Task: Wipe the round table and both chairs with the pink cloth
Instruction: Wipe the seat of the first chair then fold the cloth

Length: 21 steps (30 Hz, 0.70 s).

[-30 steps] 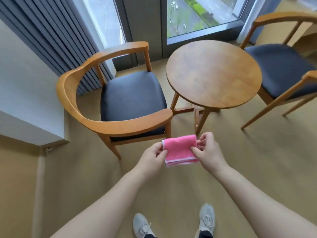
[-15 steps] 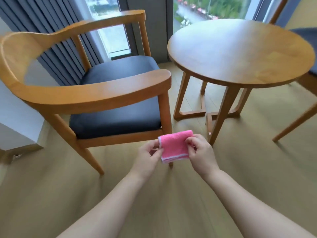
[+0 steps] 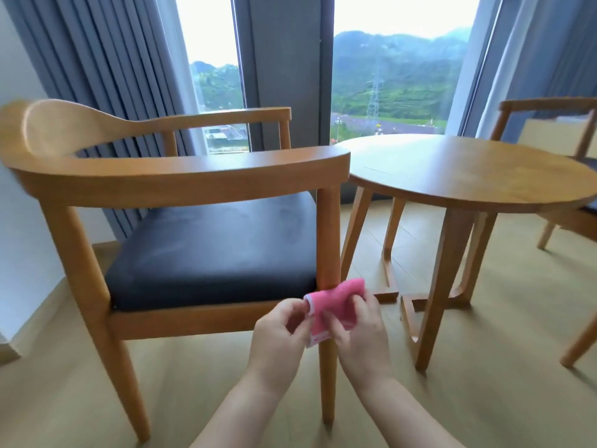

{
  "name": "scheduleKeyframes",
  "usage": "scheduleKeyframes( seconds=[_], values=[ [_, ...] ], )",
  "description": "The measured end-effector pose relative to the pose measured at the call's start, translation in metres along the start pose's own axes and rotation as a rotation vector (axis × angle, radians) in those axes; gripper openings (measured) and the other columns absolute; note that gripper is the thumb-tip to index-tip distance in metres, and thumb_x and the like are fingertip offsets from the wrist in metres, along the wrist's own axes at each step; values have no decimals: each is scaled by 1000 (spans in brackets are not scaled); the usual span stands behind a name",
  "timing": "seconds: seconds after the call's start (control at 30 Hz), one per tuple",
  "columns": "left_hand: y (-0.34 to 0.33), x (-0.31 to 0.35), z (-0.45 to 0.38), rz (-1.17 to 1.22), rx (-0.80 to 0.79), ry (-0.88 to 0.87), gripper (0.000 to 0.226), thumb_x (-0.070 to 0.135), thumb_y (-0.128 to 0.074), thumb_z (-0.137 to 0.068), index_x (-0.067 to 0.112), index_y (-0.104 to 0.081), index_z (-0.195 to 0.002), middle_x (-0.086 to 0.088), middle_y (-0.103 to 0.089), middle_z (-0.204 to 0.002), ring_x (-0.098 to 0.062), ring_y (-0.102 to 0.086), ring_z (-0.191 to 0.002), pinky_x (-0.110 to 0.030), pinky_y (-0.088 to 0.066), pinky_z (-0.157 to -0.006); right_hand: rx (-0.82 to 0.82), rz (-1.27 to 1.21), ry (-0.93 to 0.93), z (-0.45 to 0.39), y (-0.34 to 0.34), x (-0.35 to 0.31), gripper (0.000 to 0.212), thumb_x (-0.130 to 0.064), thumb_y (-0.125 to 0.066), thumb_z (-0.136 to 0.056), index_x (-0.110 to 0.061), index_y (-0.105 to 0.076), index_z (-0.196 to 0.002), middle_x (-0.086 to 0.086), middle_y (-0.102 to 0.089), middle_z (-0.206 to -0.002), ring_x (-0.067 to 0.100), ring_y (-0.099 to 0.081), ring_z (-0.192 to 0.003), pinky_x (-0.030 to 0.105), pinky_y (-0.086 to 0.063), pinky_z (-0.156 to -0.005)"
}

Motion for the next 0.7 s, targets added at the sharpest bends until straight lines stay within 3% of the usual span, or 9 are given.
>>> scheduleKeyframes(
  seconds=[0.07,0.13,0.23,0.33,0.5,0.7],
  values=[
    [5,3,-2,-47,-3,-49,12,21,-67,-88,32,-67,-92,16,-68,-83,-6,-66,-83,-20,-55,-71,17,7,3,-4,-8,2,38,-33,-66,-87,-15,-56,-118,-2,-45,-138,12,-51,-120,24,-48,-98],
    [16,6,-1,-135,44,-111,17,21,-68,-86,37,-63,-85,16,-66,-78,-4,-63,-80,-15,-51,-67,46,32,1,-4,-17,4,46,-36,-60,-91,-14,-48,-129,2,-30,-153,18,-36,-137,35,-39,-110],
    [39,7,1,-228,93,-159,27,11,-66,-85,38,-61,-84,16,-65,-77,-3,-61,-77,-14,-49,-65,86,-8,-1,4,-32,3,69,-43,-46,-94,-26,-13,-152,-7,-9,-160,16,-16,-146,35,-24,-116],
    [60,15,5,-264,130,-219,29,7,-65,-84,36,-63,-82,19,-64,-75,-5,-60,-72,-10,-46,-58,50,-87,-29,9,-43,0,78,-53,-40,-93,-44,17,-145,-17,-1,-159,11,-10,-147,40,-24,-117],
    [82,18,6,-345,86,-231,23,10,-65,-84,33,-65,-82,16,-60,-66,-7,-55,-59,-19,-48,-56,86,-91,-68,1,-47,-4,91,-72,-37,-83,-33,9,-151,-6,-16,-158,21,-27,-142,45,-35,-112],
    [103,13,2,-333,59,-233,23,13,-66,-83,35,-64,-77,14,-60,-67,-9,-51,-51,-25,-48,-53,143,-53,-63,1,-45,-14,91,-67,-41,-82,-25,-1,-153,0,-28,-153,23,-36,-136,46,-40,-108]
  ],
)
Point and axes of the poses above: each hand's wrist, its own z-axis away from the middle knuckle, its own y-axis out of the back of the hand, x = y × z, the point moved 7 cm from there along -z, towards the middle knuckle
